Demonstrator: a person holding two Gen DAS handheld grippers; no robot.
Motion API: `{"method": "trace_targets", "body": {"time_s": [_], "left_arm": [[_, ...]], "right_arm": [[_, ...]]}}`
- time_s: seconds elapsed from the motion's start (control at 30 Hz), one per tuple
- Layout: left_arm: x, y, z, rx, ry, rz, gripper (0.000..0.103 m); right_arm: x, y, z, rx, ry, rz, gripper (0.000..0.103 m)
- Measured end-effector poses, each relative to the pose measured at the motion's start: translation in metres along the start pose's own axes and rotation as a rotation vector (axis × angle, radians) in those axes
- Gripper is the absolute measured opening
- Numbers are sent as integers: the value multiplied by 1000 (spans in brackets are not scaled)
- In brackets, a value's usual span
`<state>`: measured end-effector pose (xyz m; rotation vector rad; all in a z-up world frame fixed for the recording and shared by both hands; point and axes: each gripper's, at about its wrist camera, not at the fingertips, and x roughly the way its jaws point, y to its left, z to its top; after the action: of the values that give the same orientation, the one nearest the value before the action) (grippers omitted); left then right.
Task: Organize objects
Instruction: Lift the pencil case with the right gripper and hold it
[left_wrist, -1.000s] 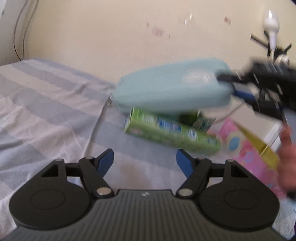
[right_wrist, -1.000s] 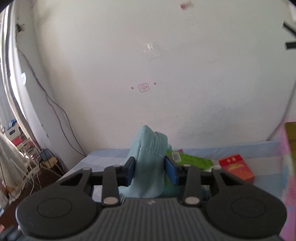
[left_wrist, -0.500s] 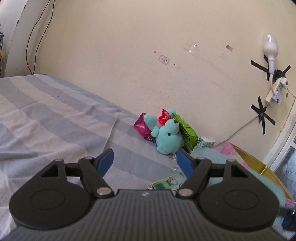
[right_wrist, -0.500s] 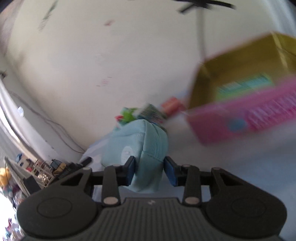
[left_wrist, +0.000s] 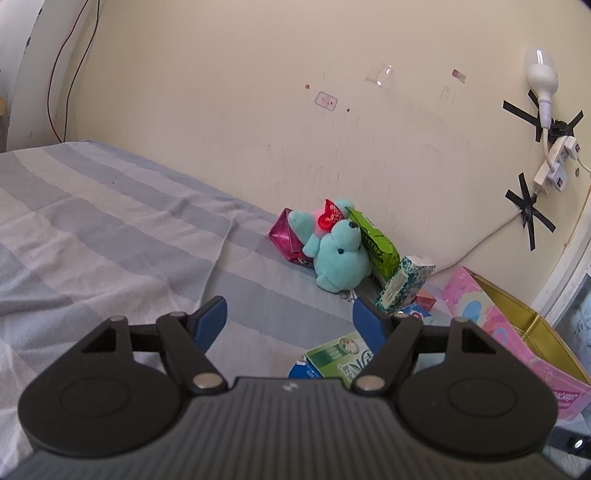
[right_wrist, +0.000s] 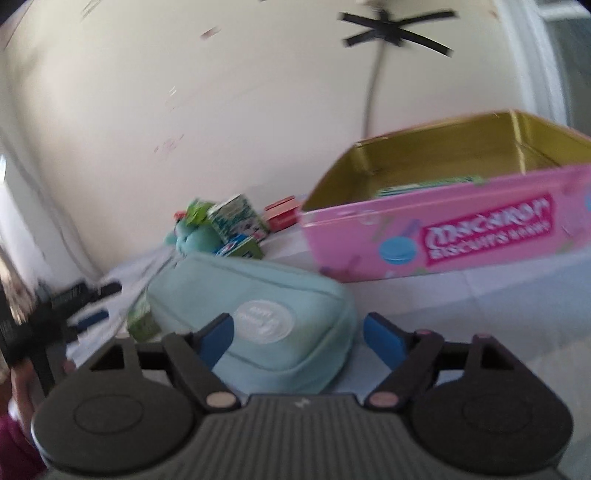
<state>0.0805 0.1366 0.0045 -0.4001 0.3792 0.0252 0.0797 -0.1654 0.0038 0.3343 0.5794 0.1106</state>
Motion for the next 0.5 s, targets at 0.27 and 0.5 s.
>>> {"method": "trace_targets", "body": {"time_s": [0.27,0.5], "left_arm": [[2,0,-1,-4,23,-17,78],[2,-2,-1,0,25,-30,81]], "right_arm": [[1,20,-10,-145,2,-37,103],[4,22,-10,-198,18,-59,103]]}}
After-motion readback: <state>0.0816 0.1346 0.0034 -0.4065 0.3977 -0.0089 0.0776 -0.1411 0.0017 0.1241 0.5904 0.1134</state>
